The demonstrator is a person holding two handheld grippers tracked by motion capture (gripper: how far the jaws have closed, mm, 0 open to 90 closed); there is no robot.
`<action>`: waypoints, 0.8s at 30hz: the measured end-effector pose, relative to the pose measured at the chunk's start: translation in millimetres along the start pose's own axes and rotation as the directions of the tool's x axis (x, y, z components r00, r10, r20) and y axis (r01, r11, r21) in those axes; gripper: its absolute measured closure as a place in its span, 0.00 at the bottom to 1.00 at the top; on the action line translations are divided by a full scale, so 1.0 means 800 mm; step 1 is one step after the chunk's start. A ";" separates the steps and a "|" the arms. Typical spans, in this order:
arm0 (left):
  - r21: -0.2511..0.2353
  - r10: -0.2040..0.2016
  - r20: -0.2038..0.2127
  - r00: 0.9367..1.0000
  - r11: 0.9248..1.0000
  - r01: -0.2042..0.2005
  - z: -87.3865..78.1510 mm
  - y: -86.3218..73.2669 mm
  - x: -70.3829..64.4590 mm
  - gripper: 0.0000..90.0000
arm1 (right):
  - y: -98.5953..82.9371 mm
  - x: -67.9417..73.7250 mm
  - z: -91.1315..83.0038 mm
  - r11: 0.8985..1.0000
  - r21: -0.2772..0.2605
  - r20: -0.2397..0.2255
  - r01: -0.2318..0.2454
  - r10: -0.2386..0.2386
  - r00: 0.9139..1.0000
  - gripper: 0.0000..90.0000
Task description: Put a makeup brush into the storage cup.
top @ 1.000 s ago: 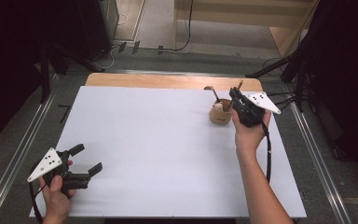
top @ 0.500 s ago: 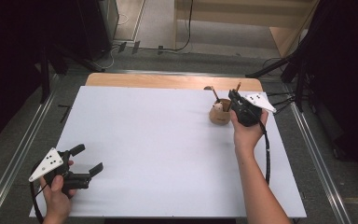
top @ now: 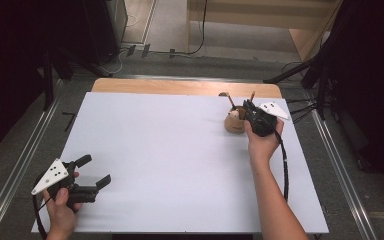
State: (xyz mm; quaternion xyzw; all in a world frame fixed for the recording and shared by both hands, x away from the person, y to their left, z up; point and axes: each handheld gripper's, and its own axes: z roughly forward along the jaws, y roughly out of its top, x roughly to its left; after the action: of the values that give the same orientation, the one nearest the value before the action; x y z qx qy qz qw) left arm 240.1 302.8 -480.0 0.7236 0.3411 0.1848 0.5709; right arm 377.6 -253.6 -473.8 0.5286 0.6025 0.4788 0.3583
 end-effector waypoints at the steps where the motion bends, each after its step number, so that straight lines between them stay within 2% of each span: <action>1: -0.001 0.000 0.001 1.000 1.000 0.000 0.000 0.000 0.000 0.00 | -0.001 -0.001 0.001 1.000 0.002 0.003 -0.001 0.001 1.000 0.93; 10: 0.000 -0.001 0.000 1.000 1.000 0.001 0.000 0.000 0.000 0.00 | -0.013 -0.005 0.007 0.999 0.053 -0.008 -0.008 0.009 1.000 0.92; 12: 0.001 -0.003 -0.002 1.000 1.000 0.003 -0.001 0.000 0.000 0.00 | -0.011 -0.006 0.006 0.998 0.051 -0.012 -0.031 0.031 0.999 0.82; 17: -0.002 -0.004 -0.005 1.000 1.000 0.004 -0.001 0.000 0.001 0.00 | -0.005 -0.007 -0.004 0.998 0.050 0.032 -0.032 0.030 0.999 0.69; 20: 0.000 -0.003 -0.006 1.000 1.000 0.003 -0.002 0.000 0.001 0.00 | -0.005 -0.012 -0.014 0.997 0.022 0.028 -0.073 0.073 0.997 0.62; 22: -0.001 -0.002 -0.006 1.000 1.000 0.002 -0.002 0.000 0.000 0.00 | -0.007 -0.014 -0.019 0.997 0.016 0.025 -0.074 0.074 0.997 0.57; 24: -0.001 -0.001 -0.006 1.000 1.000 0.001 -0.001 0.000 0.000 0.00 | -0.008 -0.015 -0.024 0.995 0.045 0.022 -0.092 0.091 0.996 0.49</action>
State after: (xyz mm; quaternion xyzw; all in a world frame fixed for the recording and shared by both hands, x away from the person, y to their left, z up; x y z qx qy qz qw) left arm 239.6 303.8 -479.5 0.7225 0.3430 0.1869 0.5705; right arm 359.7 -268.9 -475.5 0.5684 0.5850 0.4755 0.3295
